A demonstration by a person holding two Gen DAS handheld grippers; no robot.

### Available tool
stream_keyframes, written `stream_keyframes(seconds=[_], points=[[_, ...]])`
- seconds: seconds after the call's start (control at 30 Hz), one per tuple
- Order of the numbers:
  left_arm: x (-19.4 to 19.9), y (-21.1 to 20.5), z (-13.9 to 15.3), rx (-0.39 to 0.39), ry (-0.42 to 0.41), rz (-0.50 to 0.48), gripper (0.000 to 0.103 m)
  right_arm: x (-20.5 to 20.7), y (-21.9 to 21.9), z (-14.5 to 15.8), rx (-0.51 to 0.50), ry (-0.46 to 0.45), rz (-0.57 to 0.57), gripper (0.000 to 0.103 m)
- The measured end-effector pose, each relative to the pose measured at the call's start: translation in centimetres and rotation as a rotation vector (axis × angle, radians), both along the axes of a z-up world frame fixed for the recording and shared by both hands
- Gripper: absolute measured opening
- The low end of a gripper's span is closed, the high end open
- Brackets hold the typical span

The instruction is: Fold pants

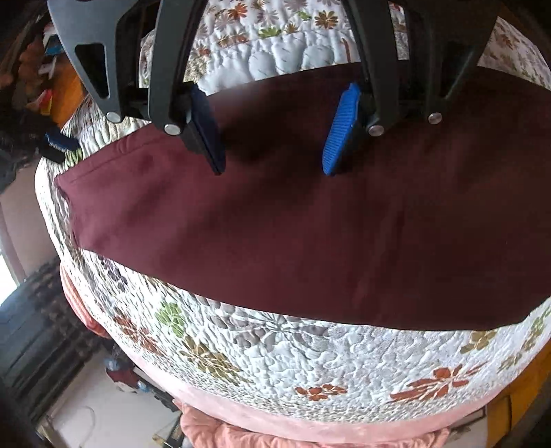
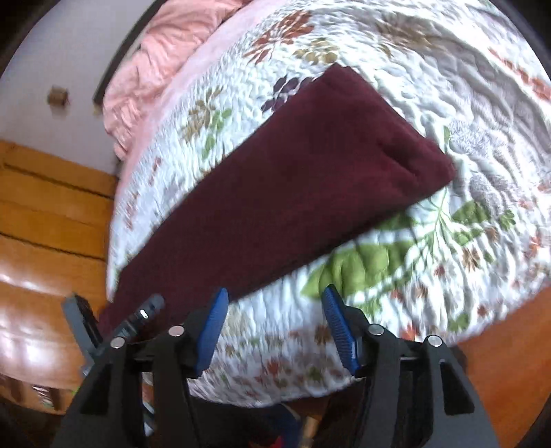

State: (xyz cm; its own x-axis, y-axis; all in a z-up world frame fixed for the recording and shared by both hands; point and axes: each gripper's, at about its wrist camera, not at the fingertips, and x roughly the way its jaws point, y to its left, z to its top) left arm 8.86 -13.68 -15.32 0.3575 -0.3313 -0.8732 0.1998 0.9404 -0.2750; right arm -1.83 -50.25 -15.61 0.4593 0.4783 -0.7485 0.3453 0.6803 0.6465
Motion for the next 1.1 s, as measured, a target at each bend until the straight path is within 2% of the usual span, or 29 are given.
stream_keyframes(seconds=[0.13,0.23,0.27,0.3,0.33,0.4,0.53,0.6,0.67,0.73,0.83,0.87,0.93,1.0,1.07,1.1], points=[[0.2,0.5,0.0,-0.031,0.016,0.008,0.059,1.3,-2.1,-1.7,0.070,-0.036,-0.071,0.058],[0.0,0.3,0.0,-0.023,0.010,0.002,0.059,2.4,-3.2,-3.0,0.155,-0.062,-0.127,0.057],[-0.1,0.2,0.0,-0.015,0.005,-0.002,0.059,2.7,-3.3,-3.1,0.159,-0.062,-0.133,0.048],[-0.1,0.2,0.1,-0.010,0.002,-0.004,0.059,3.0,-3.4,-2.9,0.151,-0.070,-0.131,0.028],[-0.1,0.2,0.1,-0.008,0.001,-0.003,0.059,3.4,-3.5,-2.6,0.128,-0.082,-0.123,0.022],[0.0,0.2,0.5,-0.011,0.002,0.009,0.059,3.8,-3.8,-1.9,0.147,-0.103,-0.120,0.017],[0.2,0.1,2.9,0.019,-0.082,0.032,0.059,4.5,-4.6,2.6,0.121,-0.219,-0.096,0.014],[0.3,0.2,4.3,0.004,-0.126,0.052,0.063,4.5,-5.2,4.7,0.103,-0.270,-0.105,0.014],[0.4,0.2,4.6,-0.003,-0.138,0.062,0.069,3.9,-6.1,6.2,0.041,-0.297,-0.128,0.014],[0.3,-0.2,3.6,0.008,-0.117,0.050,0.069,3.1,-7.5,5.6,0.008,-0.266,-0.167,0.014],[0.1,-0.9,-0.1,0.057,-0.039,0.016,0.068,2.8,-8.9,0.8,-0.033,-0.094,-0.197,0.014],[-0.6,-1.5,-0.5,0.102,-0.104,-0.014,0.069,2.8,-9.0,-1.2,-0.042,-0.037,-0.193,0.014],[-0.9,-1.9,-0.5,0.138,-0.134,-0.042,0.069,2.6,-9.2,-2.9,0.005,-0.042,-0.210,0.014],[-0.7,-1.2,-0.1,0.097,-0.116,-0.030,0.069,2.7,-9.3,-2.8,0.032,-0.059,-0.221,0.015],[-0.5,0.0,0.9,0.052,-0.096,0.029,0.069,3.1,-9.1,-2.3,0.007,-0.061,-0.211,0.016],[-0.5,0.3,1.0,0.059,-0.097,0.044,0.069,3.3,-9.0,-2.3,-0.005,-0.056,-0.207,0.017]])
